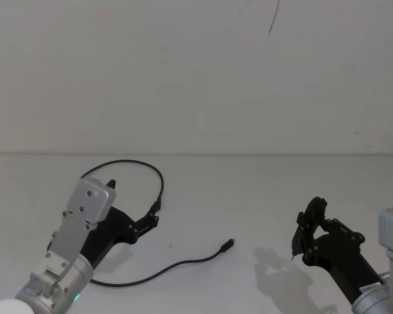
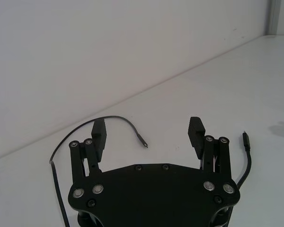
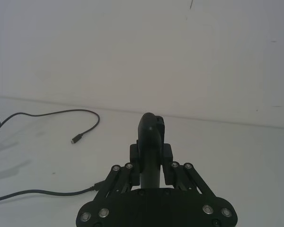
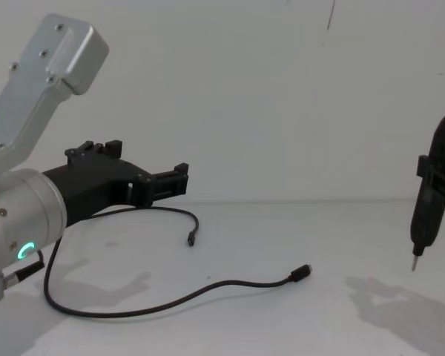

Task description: Pick up the data cable with the one hand.

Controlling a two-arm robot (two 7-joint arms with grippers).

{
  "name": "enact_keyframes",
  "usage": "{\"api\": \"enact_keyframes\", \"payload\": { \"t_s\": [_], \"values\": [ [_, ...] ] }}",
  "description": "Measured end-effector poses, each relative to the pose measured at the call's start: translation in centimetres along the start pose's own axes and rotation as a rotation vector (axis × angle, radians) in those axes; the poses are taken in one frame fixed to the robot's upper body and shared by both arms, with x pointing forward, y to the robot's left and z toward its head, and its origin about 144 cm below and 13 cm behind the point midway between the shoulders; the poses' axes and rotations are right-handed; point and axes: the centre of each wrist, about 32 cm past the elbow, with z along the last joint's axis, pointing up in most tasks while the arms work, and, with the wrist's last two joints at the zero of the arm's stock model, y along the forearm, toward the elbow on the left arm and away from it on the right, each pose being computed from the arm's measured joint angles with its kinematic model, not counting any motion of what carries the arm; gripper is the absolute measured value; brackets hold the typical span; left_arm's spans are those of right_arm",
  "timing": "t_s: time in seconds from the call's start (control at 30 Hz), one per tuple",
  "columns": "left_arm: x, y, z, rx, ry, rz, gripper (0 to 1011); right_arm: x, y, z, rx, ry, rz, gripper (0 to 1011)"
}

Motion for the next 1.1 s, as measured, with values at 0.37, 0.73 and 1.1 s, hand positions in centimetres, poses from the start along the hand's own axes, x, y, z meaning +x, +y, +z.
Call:
{"api": "enact_keyframes", "payload": {
  "t_s": [0.37, 0.73, 1.1],
  "values": [
    [0.00, 0.00, 0.00, 0.000, 0.000, 0.000, 1004, 0.00, 0.00, 0.00, 0.000, 0.000, 0.000, 263],
    [0.00, 0.00, 0.00, 0.000, 0.000, 0.000, 1004, 0.00, 0.00, 0.00, 0.000, 0.000, 0.000, 263],
    [0.00, 0.00, 0.00, 0.000, 0.000, 0.000, 1005, 0.00, 0.00, 0.00, 0.000, 0.000, 0.000, 263]
  ]
}}
